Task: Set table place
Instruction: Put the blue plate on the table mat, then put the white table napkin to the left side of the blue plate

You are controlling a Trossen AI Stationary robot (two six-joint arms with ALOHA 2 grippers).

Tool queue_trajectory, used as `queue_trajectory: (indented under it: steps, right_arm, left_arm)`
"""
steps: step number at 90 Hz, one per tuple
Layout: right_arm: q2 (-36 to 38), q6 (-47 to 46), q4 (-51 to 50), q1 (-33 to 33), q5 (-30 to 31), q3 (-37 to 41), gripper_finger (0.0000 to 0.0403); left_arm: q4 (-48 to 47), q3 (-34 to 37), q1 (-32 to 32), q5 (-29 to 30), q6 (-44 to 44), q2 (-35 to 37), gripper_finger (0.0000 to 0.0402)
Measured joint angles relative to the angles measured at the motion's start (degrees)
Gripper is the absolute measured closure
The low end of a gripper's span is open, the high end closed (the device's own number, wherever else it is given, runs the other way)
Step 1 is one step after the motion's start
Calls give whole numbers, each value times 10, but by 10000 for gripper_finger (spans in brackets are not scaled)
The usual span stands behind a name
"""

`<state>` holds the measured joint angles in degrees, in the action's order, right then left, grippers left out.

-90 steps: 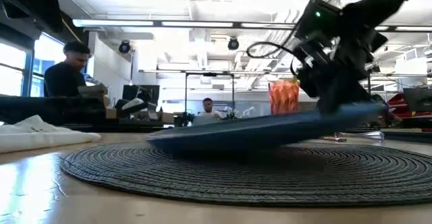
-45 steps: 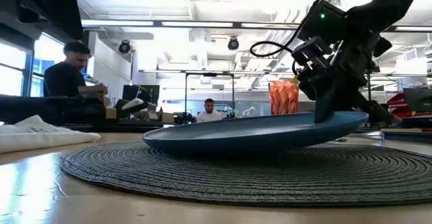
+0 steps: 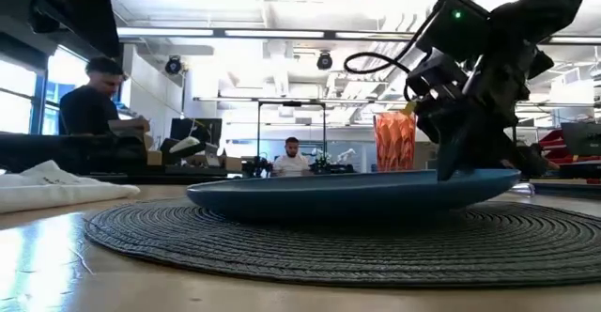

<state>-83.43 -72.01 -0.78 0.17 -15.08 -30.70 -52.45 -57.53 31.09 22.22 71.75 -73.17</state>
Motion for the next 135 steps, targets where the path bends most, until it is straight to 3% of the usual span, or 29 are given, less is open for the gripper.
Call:
queue_trajectory:
  steps: [22,43,53,65,80,93,111,135]
  right_arm:
    - [52,6,-13,-6,-18,-1,213]
    - [105,-42,-177,27,6,-1,194]
    - [100,-77,-230,60,34,-1,207]
    - [80,-148,-224,93,87,-1,251]
    - [30,-199,-187,115,106,-2,329]
    - [-3,-227,-93,119,107,-2,393]
    - [-35,-243,-77,119,129,-31,387]
    - [-37,-231,-81,119,155,-62,387]
  left_arm:
    - [-1,0,0,-30,-4,0,401]
    - [-14,0,-1,-70,24,0,401]
    - [-63,0,-1,-100,95,0,401]
    - [-153,8,0,-152,161,0,401]
    - [-209,28,1,-204,161,0,401]
    - [-197,63,2,-221,161,0,401]
    - [-112,130,2,-236,141,0,401]
    - [-66,202,2,-223,161,0,401]
